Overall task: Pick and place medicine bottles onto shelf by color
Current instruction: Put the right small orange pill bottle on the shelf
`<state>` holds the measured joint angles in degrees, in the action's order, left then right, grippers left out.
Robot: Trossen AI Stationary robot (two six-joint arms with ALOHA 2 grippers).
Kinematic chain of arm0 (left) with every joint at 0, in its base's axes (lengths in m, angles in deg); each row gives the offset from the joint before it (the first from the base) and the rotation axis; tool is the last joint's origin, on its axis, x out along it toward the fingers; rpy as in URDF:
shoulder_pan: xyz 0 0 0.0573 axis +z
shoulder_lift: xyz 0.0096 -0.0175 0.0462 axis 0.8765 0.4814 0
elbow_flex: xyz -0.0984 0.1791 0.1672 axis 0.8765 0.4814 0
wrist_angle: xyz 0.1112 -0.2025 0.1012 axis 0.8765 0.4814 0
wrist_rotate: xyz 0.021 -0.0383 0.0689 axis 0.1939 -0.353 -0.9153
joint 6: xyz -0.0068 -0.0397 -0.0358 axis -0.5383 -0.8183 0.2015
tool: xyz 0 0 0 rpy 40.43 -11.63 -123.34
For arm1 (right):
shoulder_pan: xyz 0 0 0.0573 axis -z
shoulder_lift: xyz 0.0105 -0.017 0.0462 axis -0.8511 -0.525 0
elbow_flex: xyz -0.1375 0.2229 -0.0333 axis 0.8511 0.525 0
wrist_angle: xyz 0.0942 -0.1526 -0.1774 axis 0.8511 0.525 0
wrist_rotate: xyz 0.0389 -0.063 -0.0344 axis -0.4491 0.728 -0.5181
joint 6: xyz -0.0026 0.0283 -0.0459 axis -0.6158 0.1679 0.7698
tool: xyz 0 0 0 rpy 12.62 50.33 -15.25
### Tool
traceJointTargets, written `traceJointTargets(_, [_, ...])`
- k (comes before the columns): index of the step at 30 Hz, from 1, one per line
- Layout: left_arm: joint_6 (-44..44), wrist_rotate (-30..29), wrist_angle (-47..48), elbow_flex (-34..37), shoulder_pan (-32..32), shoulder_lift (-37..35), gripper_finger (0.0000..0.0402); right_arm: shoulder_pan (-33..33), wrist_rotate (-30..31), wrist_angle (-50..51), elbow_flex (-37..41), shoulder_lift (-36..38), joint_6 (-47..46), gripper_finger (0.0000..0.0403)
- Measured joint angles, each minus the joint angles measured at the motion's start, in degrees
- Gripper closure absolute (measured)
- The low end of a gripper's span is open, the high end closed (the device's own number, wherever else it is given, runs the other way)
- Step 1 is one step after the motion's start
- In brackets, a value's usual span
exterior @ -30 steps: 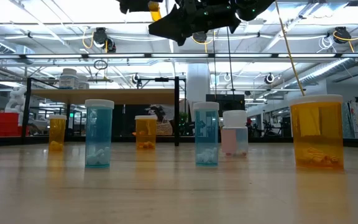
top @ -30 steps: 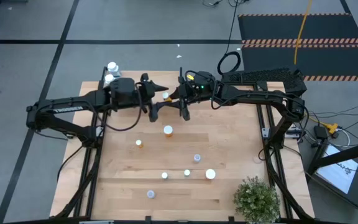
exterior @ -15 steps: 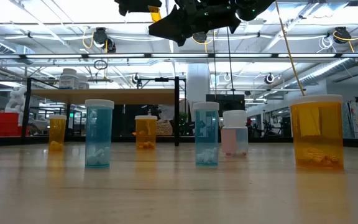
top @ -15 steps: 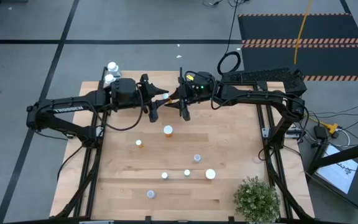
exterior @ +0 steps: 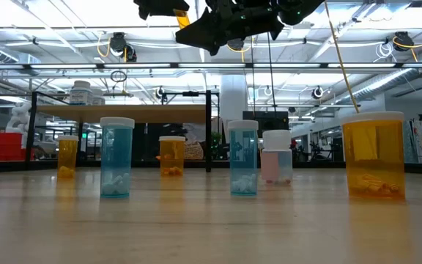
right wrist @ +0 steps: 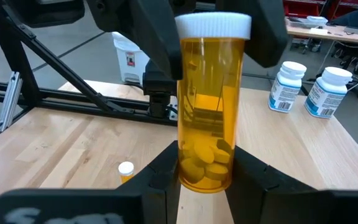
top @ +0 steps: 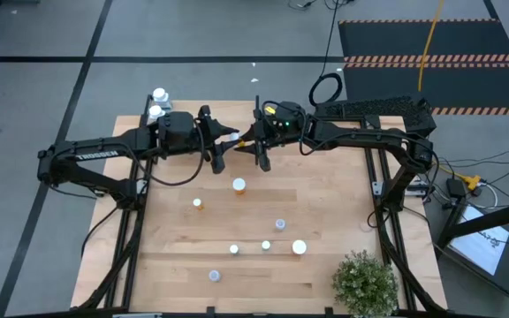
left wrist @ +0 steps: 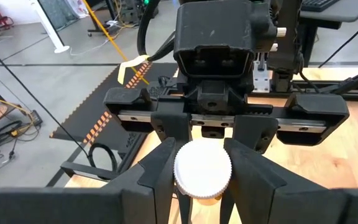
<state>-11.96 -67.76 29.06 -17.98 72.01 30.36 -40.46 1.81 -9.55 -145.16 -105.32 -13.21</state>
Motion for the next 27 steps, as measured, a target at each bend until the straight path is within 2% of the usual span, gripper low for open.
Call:
traceJointTargets(6, [0.0, 0.0, 0.3, 0.0, 0.0, 0.0, 0.0268, 0.0, 0.0, 0.5, 0.0, 0.0, -1.6, 0.0295])
traceJointTargets(15, [0.1, -0.8, 2.6, 0.0, 0.0, 0.0, 0.0268, 0.0, 0.0, 4.0, 0.0, 0.0, -1.5, 0.0185])
traceJointTargets(21, [0.1, -5.1, 4.9, 0.0, 0.5, -1.2, 0.0268, 0.0, 1.6, 10.8, 0.0, 0.7, 1.6, 0.0141])
traceJointTargets(25, [-1.5, -9.4, 6.8, 0.0, 2.0, -2.7, 0.0268, 0.1, 6.1, 16.2, 0.0, 3.0, 4.7, 0.0135])
traceJointTargets(27, [-2.1, -11.5, 9.0, 0.0, 3.3, -3.9, 0.0268, 0.1, 6.4, 18.4, 0.0, 4.3, 5.6, 0.0137])
